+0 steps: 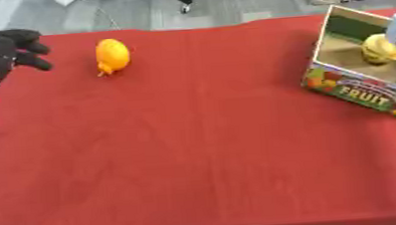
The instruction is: Pick up the objects with one hand, pass them to the other hand, and then place them into the box on the other side of the table.
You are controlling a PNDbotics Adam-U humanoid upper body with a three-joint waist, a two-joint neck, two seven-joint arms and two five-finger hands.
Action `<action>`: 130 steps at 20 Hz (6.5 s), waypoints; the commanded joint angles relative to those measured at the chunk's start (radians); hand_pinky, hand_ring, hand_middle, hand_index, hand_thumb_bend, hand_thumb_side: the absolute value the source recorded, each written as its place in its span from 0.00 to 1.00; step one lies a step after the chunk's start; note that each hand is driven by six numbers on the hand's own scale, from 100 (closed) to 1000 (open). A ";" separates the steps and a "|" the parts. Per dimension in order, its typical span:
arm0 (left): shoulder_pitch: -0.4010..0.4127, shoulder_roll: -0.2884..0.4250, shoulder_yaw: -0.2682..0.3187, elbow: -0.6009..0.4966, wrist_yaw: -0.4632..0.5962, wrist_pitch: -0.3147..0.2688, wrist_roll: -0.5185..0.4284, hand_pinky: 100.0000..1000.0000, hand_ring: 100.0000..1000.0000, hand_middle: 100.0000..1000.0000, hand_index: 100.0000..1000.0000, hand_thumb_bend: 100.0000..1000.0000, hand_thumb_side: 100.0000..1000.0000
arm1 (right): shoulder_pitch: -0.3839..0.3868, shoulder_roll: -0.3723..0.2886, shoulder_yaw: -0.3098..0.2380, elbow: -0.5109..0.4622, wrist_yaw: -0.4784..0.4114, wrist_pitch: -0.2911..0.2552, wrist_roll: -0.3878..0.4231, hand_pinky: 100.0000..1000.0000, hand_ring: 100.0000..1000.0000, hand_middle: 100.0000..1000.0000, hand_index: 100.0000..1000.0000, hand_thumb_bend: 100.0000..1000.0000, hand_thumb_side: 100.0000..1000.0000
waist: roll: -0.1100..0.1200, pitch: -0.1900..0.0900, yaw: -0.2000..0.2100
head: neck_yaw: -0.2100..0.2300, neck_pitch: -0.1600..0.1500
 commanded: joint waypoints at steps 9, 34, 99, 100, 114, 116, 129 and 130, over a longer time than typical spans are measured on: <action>-0.003 0.016 0.002 -0.017 0.007 0.016 0.002 0.93 0.61 0.64 0.80 0.24 0.84 | 0.021 -0.054 -0.019 0.001 0.024 -0.165 0.111 0.58 0.83 0.73 1.00 0.00 0.05 | -0.004 -0.007 -0.008 | 0.013 -0.002; -0.079 0.076 -0.038 -0.009 -0.021 0.149 -0.014 0.92 0.62 0.64 0.80 0.23 0.85 | 0.303 -0.205 -0.155 -0.983 0.127 -0.125 0.190 0.61 0.80 0.72 0.99 0.00 0.00 | -0.018 -0.011 -0.060 | 0.113 -0.002; -0.539 -0.093 -0.054 1.062 -0.760 0.280 0.290 0.73 0.36 0.34 0.51 0.00 0.00 | 0.382 0.259 0.091 -1.021 0.099 -0.430 0.046 0.50 0.74 0.55 0.81 0.00 0.47 | -0.056 0.057 -0.225 | 0.190 -0.044; -0.539 -0.093 -0.055 1.061 -0.757 0.279 0.292 0.73 0.36 0.34 0.51 0.00 0.00 | 0.382 0.259 0.091 -1.021 0.099 -0.429 0.046 0.50 0.74 0.55 0.81 0.00 0.47 | -0.056 0.057 -0.225 | 0.190 -0.044; -0.560 -0.085 -0.067 1.030 -0.792 0.264 0.389 0.89 0.70 0.73 0.91 0.53 0.66 | 0.381 0.259 0.091 -1.021 0.096 -0.427 0.046 0.50 0.74 0.55 0.81 0.00 0.48 | -0.054 0.067 -0.230 | 0.188 -0.045; -0.562 -0.088 -0.069 1.031 -0.798 0.268 0.399 0.90 0.71 0.74 0.91 0.53 0.66 | 0.381 0.261 0.092 -1.021 0.096 -0.426 0.045 0.50 0.74 0.55 0.81 0.00 0.49 | -0.055 0.072 -0.232 | 0.188 -0.045; -0.562 -0.101 -0.078 1.051 -0.842 0.271 0.337 0.85 0.63 0.66 0.84 0.36 0.39 | 0.380 0.267 0.095 -1.021 0.088 -0.432 0.049 0.51 0.74 0.55 0.82 0.00 0.53 | -0.057 0.086 -0.240 | 0.185 -0.046; -0.562 -0.101 -0.078 1.053 -0.846 0.271 0.327 0.85 0.63 0.66 0.84 0.35 0.37 | 0.380 0.267 0.095 -1.021 0.088 -0.433 0.049 0.51 0.74 0.55 0.82 0.00 0.53 | -0.057 0.085 -0.239 | 0.185 -0.046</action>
